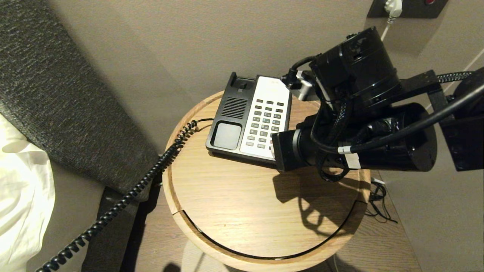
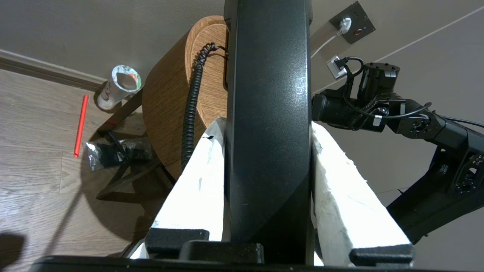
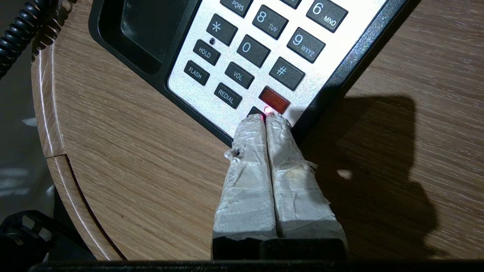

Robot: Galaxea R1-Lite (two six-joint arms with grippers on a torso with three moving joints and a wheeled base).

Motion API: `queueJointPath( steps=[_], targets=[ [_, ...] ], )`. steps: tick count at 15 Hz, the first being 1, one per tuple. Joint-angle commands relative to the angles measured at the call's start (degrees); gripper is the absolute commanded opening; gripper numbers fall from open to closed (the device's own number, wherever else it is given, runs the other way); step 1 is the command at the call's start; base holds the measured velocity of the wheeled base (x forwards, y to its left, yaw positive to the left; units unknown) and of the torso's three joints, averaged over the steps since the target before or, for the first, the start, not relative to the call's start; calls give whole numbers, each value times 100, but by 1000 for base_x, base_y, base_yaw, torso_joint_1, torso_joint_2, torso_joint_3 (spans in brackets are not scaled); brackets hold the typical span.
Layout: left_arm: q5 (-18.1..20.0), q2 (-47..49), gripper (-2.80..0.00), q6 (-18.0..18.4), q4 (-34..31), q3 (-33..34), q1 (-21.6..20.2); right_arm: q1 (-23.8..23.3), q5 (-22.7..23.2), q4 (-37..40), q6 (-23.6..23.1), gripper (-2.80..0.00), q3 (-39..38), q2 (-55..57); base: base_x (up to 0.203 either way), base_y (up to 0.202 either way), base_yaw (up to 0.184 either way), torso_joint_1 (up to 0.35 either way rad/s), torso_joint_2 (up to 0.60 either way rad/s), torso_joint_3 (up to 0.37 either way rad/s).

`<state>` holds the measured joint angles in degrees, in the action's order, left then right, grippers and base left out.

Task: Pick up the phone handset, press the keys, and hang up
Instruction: Dial the number

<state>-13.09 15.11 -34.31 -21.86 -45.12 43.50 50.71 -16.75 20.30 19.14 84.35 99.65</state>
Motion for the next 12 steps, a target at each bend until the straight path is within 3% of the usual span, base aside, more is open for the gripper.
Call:
queueJointPath(
  steps=[1,12],
  targets=[
    [0,8,-280,-23,-20,3,1,0,-13,35,9,-280,-7,-23,0,0,0,0,0,0],
    [0,-17,-280,-23,-39,88,1,-79,-30,105,56,-280,-10,-709,0,0,0,0,0,0]
  ],
)
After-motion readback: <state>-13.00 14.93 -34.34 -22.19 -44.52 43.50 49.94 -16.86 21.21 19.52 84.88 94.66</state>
